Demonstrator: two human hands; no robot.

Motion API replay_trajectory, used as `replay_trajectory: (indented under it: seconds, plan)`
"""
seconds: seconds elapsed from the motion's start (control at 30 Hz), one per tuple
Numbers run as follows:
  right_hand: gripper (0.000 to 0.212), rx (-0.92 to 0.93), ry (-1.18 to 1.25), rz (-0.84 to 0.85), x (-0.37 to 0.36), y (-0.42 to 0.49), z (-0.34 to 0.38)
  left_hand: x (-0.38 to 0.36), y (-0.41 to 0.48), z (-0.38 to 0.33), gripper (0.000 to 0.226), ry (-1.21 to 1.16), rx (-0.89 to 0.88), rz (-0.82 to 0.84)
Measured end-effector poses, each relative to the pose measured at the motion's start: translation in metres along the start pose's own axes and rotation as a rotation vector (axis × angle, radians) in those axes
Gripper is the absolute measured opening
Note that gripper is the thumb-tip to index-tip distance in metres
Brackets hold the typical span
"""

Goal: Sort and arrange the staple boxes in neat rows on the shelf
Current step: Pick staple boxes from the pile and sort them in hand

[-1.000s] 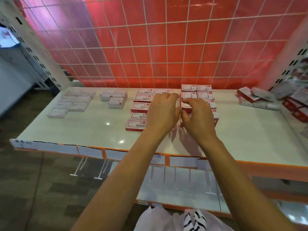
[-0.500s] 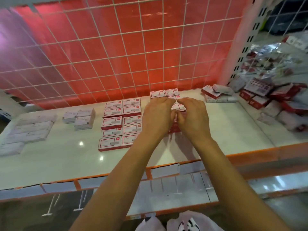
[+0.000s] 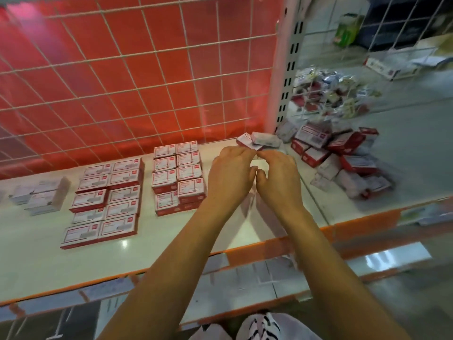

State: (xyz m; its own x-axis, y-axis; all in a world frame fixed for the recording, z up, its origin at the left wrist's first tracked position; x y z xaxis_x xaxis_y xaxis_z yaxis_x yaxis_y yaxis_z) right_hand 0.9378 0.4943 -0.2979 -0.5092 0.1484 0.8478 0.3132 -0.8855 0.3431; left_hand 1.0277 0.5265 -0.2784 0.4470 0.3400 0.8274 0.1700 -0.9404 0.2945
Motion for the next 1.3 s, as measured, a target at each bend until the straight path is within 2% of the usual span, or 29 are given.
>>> replay_trajectory:
  seconds: [0.23, 0.5, 0.67, 0.73, 0.8, 0.9, 1.0, 1.2, 1.3]
  plan:
    - [0.042, -0.047, 0.003, -0.018, 0.019, 0.011, -0.059, -0.04, 0.023, -0.037, 0.039, -0.037, -0.009, -0.018]
    - [0.034, -0.157, -0.012, -0.097, 0.052, 0.015, -0.124, -0.09, 0.038, -0.075, 0.036, -0.146, 0.022, 0.078]
    - [0.028, -0.223, -0.045, -0.198, 0.075, 0.016, -0.156, -0.107, 0.049, -0.111, 0.026, -0.271, -0.141, 0.099]
    - [0.034, -0.286, -0.053, -0.17, 0.079, 0.016, -0.17, -0.115, 0.054, -0.118, 0.025, -0.241, -0.159, 0.107]
    - [0.049, -0.337, -0.085, -0.113, 0.08, 0.017, -0.183, -0.12, 0.058, -0.117, 0.027, -0.19, -0.143, 0.101]
    - [0.044, -0.356, -0.131, 0.001, 0.069, 0.019, -0.196, -0.127, 0.06, -0.108, 0.032, -0.121, -0.074, 0.152]
    - [0.044, -0.344, -0.146, 0.046, 0.062, 0.019, -0.198, -0.135, 0.061, -0.1, 0.026, -0.077, 0.029, 0.219]
    - [0.053, -0.336, -0.164, 0.111, 0.064, 0.017, -0.193, -0.14, 0.059, -0.107, 0.036, -0.049, 0.027, 0.223]
    - [0.051, -0.333, -0.162, 0.126, 0.066, 0.016, -0.19, -0.145, 0.055, -0.103, 0.043, 0.003, 0.056, 0.274]
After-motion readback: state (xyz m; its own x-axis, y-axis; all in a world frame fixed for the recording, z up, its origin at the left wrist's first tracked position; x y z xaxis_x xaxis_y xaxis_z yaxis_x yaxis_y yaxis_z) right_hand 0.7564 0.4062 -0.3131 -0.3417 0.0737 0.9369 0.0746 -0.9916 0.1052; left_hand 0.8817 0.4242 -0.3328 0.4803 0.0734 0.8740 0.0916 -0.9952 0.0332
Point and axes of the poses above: each hand's wrist, its own y-axis towards the middle knuckle, its own x-axis out of the back of the hand, z = x × y, the point moved 9 cm from there along y, towards the middle knuckle, and after that the axes turned 12 degrees about -y, right-handed, at the moved point
